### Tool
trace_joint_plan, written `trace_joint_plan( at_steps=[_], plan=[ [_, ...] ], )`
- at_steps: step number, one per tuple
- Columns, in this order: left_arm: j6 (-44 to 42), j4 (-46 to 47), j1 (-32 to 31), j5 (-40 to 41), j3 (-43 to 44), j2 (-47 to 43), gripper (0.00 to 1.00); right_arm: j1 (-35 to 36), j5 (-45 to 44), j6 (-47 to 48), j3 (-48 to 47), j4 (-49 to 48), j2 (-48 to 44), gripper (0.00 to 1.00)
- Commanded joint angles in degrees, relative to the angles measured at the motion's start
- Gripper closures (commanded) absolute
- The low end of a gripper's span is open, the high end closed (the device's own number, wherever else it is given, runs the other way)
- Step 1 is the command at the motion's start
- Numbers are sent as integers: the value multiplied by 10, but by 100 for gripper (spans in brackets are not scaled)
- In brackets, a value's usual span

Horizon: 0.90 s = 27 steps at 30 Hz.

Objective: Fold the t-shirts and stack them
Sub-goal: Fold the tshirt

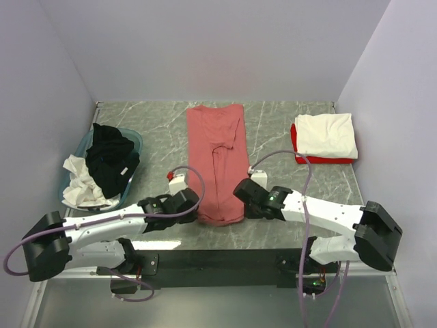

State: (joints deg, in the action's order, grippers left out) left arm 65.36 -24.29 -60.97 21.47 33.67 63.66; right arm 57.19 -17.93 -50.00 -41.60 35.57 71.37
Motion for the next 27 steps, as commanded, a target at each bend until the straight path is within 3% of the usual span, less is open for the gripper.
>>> trace_joint_plan(
  at_steps=[1,11,27],
  plan=[
    [-67,54,38,-20,30,24,100,-37,-6,74,-39,-43,29,100],
    [-168,114,150,-45,91,135,100,-139,25,168,-137,-90,153,100],
    [-270,163,299,-109,255,306,100,-250,55,255,-332,-76,333,100]
  ],
)
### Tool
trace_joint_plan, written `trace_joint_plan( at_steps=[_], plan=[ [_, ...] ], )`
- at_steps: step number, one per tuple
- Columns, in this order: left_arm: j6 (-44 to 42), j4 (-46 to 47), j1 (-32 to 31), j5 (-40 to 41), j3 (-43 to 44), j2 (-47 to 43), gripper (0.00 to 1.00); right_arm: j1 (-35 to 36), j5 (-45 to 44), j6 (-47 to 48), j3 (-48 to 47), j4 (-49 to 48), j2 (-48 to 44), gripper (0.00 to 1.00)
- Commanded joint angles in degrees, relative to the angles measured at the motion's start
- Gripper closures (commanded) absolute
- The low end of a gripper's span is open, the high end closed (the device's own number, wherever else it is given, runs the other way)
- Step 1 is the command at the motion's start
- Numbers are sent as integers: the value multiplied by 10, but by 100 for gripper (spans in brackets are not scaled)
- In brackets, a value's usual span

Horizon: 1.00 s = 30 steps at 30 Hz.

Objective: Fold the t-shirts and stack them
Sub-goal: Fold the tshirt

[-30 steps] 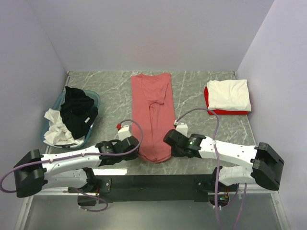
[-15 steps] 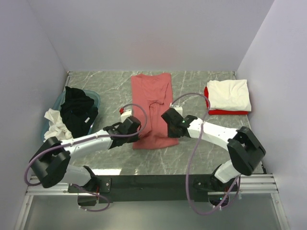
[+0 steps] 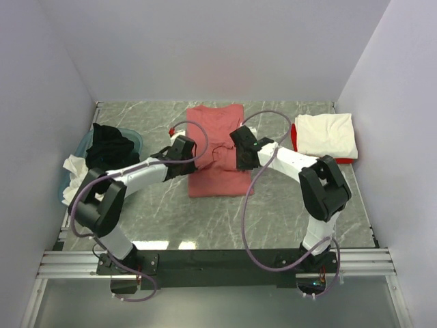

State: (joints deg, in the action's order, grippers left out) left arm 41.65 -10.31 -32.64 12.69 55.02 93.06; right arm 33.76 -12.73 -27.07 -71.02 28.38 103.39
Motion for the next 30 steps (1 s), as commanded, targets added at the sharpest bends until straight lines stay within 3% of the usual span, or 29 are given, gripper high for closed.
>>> trace_joint_plan(
  at_steps=[1,19,30],
  plan=[
    [-41,23,19,-24,49,26,100,-25,8,31,-45,-3,18,100],
    [-77,24,86,-76,173,139,100,-85,50,61,-224,36,152,100],
    [-78,31,95,-62,187,165,100,-98,63,62,-250,43,184,100]
  ],
)
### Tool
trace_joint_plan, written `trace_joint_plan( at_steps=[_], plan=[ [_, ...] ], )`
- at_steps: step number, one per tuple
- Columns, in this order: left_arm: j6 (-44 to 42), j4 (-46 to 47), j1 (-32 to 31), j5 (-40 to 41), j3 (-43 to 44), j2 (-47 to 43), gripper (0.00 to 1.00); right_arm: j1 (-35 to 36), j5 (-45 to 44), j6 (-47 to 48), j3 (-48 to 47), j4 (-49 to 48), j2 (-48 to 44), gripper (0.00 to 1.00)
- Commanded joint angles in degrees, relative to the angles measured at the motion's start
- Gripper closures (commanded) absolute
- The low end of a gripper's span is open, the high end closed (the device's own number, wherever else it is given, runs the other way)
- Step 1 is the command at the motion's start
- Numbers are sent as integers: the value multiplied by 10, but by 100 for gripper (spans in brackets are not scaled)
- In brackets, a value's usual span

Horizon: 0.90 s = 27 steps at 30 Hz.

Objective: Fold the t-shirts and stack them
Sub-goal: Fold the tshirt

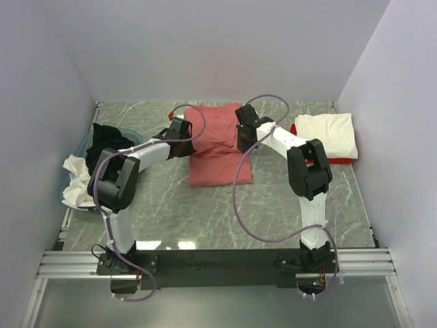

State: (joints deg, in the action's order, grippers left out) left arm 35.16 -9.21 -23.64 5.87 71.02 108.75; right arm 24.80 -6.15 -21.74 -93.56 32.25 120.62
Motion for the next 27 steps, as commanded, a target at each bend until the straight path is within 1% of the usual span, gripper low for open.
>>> trace_joint_plan(
  at_steps=[1,4,5,6,7,8,10,11,13,14,15,17,18,19,23,24,25,27],
  plan=[
    [-14,20,6,12,32,12,100,-8,-2,9,-26,4,14,100],
    [-14,14,8,20,42,12,99,-9,2,11,-36,9,15,100],
    [-13,12,8,33,45,9,99,-9,2,12,-40,12,15,96],
    [-11,10,8,41,46,6,91,-9,1,13,-43,15,12,92],
    [-10,4,8,49,49,-6,85,-9,1,14,-49,21,6,87],
    [-10,2,8,66,49,-13,72,-9,1,16,-51,24,1,74],
    [-5,0,8,84,45,-41,62,-8,-1,15,-47,25,-22,61],
    [-4,0,6,98,41,-50,54,-9,-1,16,-43,24,-33,52],
    [0,2,-4,119,25,-82,48,-9,-2,15,-25,19,-64,48],
    [0,2,-12,129,18,-92,44,-9,0,15,-18,15,-76,46],
    [1,3,-20,154,12,-101,42,-8,3,15,-1,12,-87,45],
    [2,7,-52,168,-5,-124,39,-8,25,17,17,-2,-119,44],
    [8,9,-64,171,-13,-130,40,-8,34,16,26,-7,-127,44],
    [13,12,-89,169,-27,-141,39,-7,59,16,42,-16,-140,44],
    [46,55,-146,137,-81,-154,40,-3,93,14,62,-27,-150,44],
    [60,77,-156,124,-100,-152,40,-2,93,13,65,-27,-145,44],
    [67,88,-176,120,-108,-150,40,-2,91,12,65,-27,-144,44],
    [76,105,-193,116,-115,-140,39,-2,81,6,74,-29,-142,44]
  ],
)
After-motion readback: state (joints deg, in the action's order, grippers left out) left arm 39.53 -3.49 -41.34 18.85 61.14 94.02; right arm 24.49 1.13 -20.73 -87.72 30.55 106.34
